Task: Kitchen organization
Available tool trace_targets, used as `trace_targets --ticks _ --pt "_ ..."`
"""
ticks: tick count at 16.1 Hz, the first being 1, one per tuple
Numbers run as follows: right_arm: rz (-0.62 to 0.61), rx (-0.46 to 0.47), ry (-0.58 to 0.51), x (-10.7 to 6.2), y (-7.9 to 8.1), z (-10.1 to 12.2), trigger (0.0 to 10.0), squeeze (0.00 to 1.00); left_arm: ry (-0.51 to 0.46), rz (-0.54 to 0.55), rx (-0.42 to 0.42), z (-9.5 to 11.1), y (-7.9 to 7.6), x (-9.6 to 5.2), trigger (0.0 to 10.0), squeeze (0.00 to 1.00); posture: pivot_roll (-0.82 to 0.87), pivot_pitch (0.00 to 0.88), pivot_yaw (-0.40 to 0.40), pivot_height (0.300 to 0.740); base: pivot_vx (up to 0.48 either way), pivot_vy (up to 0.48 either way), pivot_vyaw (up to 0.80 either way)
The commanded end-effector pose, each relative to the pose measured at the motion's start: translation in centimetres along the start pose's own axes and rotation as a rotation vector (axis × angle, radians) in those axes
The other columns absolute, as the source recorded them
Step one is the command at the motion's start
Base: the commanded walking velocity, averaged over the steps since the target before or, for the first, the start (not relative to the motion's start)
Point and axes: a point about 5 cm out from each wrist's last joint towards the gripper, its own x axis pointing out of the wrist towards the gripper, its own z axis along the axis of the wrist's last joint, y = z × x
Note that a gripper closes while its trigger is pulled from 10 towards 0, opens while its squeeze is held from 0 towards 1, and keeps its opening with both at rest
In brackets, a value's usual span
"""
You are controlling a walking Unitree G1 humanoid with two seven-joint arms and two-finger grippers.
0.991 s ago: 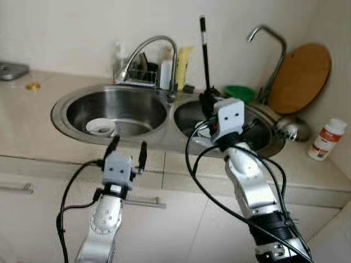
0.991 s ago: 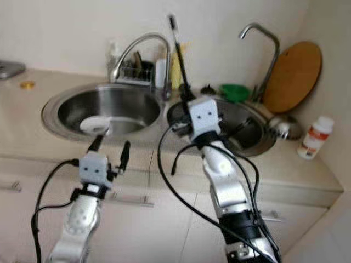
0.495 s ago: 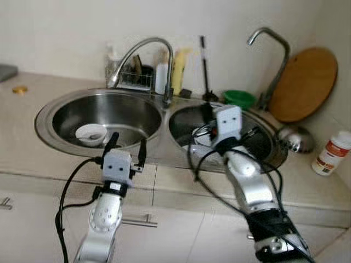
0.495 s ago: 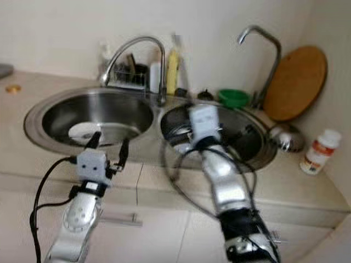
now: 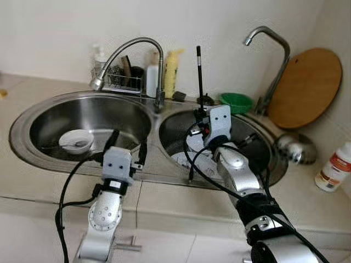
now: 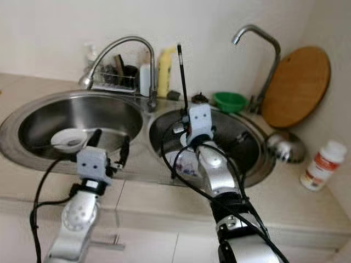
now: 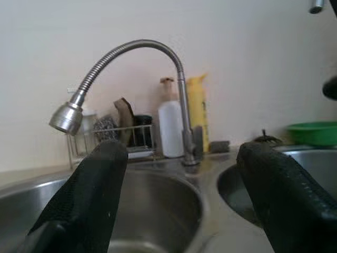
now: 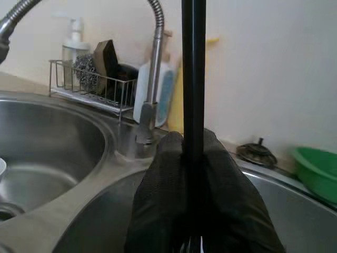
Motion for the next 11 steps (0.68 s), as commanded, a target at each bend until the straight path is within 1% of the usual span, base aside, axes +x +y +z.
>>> trace_targets --ticks 1,3,5,8,11 --pt "0.049 0.011 0.015 0.2 1.0 -0.3 10.0 1.00 0.008 0.009 0.002 0.1 0.1 0.0 10.0 0.00 0.17 0.000 -0.114 0.740 0.000 0.000 0.00" --pt "0.074 0.011 0.046 -0.3 1.3 -1.4 10.0 1.00 0.010 0.008 0.001 0.0 0.1 -0.2 10.0 0.00 0.17 0.000 -0.114 0.740 0.000 0.000 0.00" --pt "0.077 0.012 0.048 -0.5 1.0 -1.7 10.0 1.00 0.014 0.003 -0.002 0.0 0.0 -0.2 10.0 0.00 0.16 0.000 -0.112 0.740 0.000 0.000 0.00" --pt "0.065 0.014 0.038 -0.6 0.4 -1.7 10.0 1.00 0.015 -0.006 -0.010 -0.1 -0.3 -0.1 10.0 0.00 0.15 0.000 -0.110 0.740 0.000 0.000 0.00" --pt "0.032 0.042 -0.015 -0.8 0.3 -0.9 10.0 1.00 0.020 -0.007 -0.028 -0.1 -0.4 -0.2 10.0 0.00 0.16 0.000 -0.113 0.740 0.000 0.000 0.00"
